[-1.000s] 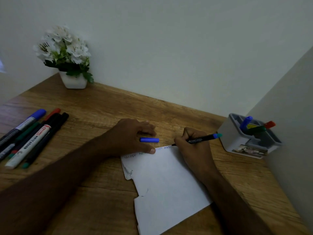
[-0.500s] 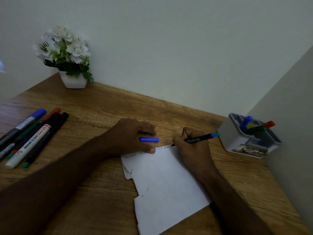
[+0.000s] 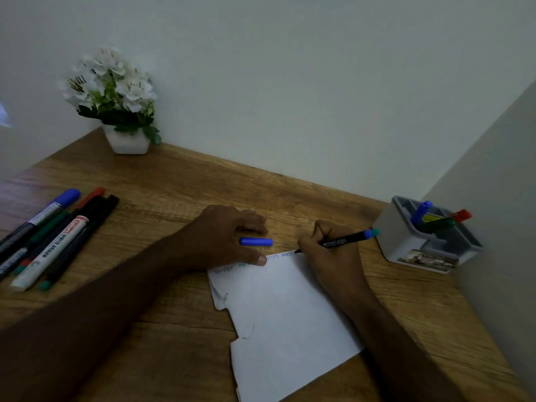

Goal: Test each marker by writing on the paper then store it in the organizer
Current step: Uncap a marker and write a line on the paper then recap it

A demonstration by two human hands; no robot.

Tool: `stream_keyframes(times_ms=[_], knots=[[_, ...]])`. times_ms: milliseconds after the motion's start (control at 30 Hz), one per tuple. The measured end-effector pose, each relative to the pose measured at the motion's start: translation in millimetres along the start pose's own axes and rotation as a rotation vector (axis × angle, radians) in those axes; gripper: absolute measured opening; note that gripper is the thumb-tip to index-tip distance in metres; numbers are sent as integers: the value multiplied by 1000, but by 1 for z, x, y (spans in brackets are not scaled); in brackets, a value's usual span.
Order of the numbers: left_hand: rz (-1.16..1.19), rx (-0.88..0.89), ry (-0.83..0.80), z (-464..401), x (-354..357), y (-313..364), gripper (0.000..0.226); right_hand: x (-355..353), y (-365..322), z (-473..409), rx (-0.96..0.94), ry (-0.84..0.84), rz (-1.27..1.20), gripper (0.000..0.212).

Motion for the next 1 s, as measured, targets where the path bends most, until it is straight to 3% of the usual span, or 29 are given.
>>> stream_keyframes(times_ms=[100, 267, 500, 667, 800, 1000], knots=[[-5, -15, -22, 0, 0, 0, 76, 2, 0, -1, -1, -17, 14, 32], [-3, 2, 2, 0, 0, -1, 68, -2, 0, 1, 34, -2, -34, 34], [112, 79, 132, 5, -5, -1, 42, -9, -8, -2, -1, 33, -148, 23], [92, 139, 276, 6, -9, 5, 27, -5, -20, 4, -111, -62, -133, 14], [183, 202, 381, 8, -18, 20, 22, -7, -25, 9, -96, -145, -327, 3], [268, 266, 380, 9, -17, 26, 28, -15, -28, 8, -145, -93, -476, 12]])
Point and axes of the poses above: each hand's wrist, its own z-axis away from the middle knuckle, its own x-axis out of the palm, y = z × x, the point moved 4 cm from there along -z, towards the middle knuckle, and after that the axes turned 6 degrees about x, right-handed, at the moved point
